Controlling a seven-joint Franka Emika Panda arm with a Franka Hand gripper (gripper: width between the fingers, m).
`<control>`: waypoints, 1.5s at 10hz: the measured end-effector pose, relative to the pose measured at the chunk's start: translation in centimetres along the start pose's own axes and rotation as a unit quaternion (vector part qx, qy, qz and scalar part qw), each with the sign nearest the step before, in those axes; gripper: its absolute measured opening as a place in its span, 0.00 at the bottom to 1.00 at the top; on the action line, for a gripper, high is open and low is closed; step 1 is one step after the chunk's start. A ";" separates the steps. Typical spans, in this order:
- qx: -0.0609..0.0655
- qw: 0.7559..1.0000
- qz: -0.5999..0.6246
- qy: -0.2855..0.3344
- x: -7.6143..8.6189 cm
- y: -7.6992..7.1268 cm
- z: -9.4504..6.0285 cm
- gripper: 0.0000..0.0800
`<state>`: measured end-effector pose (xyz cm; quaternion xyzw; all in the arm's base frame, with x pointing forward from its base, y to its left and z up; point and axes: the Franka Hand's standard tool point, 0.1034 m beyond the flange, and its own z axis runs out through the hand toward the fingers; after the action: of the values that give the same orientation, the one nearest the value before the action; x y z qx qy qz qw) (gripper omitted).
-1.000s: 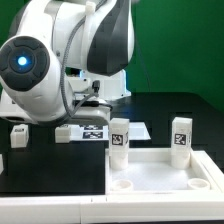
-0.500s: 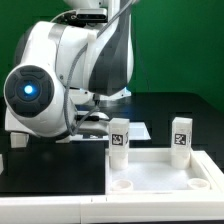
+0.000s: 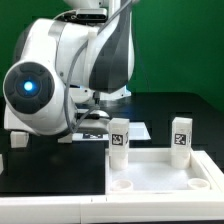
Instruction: Assemble square table
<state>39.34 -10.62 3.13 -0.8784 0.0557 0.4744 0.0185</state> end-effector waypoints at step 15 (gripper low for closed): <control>-0.026 0.918 -0.082 0.388 -2.0 -3.3 -19.6 0.36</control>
Offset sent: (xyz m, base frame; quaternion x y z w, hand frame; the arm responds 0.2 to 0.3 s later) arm 0.0212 0.0149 0.0885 -0.0391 0.0863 -0.0190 0.9953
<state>54.89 -8.81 15.47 -0.9951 -0.0265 0.0944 0.0116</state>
